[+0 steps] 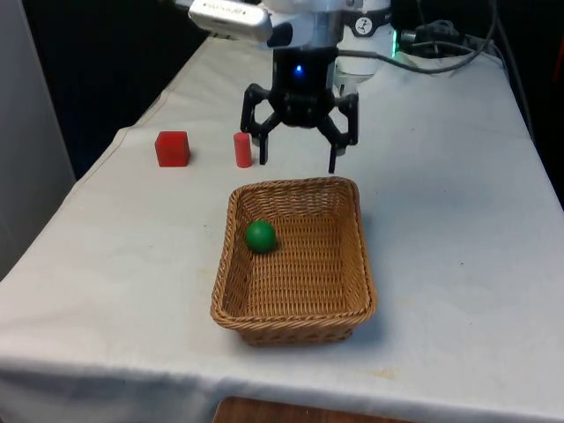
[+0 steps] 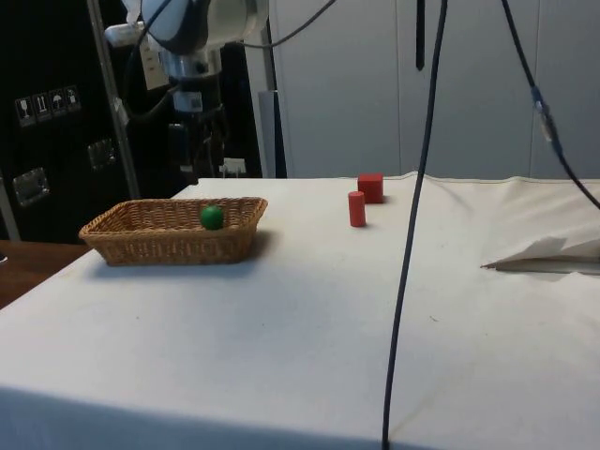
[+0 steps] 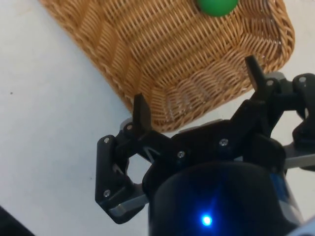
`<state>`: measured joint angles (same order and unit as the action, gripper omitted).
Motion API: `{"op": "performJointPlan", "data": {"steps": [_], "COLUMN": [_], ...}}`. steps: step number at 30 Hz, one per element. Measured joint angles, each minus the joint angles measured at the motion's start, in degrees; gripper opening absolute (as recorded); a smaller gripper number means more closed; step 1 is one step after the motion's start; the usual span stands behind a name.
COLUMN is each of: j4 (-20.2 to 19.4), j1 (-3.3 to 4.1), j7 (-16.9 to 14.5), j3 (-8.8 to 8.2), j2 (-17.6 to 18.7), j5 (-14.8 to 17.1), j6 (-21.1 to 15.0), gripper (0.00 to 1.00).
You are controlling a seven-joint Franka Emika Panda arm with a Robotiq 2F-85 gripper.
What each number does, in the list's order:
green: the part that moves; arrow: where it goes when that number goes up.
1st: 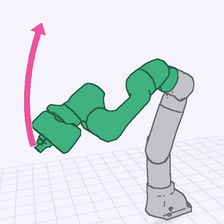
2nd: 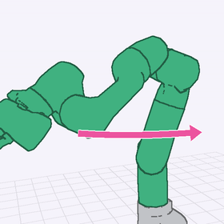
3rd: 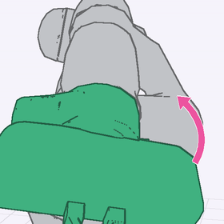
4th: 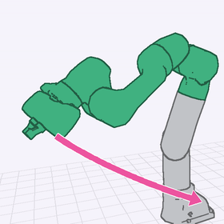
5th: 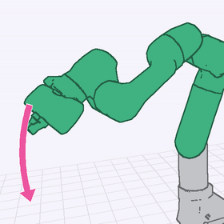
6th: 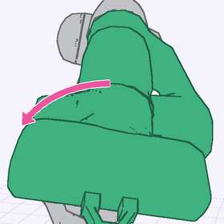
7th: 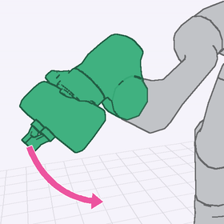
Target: Pick up the object to the left of the cylinder and place it into the basket.
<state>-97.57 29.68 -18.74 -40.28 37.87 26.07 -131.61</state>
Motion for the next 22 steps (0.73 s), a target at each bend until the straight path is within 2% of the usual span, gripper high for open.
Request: {"op": "performJointPlan", "data": {"steps": [6, 13, 22], "j4": [-1.1, -3.3, -4.6], "j1": [0.46, 1.09, 1.38], "j7": [0.6, 1.5, 1.8], "j3": [-0.06, -0.11, -0.11], "j2": [-2.8, -7.7, -10.4], "j5": [-1.7, -4.4, -5.7], "j6": [0.4, 1.3, 1.5], "gripper": [1.0, 1.0, 1.0]}}
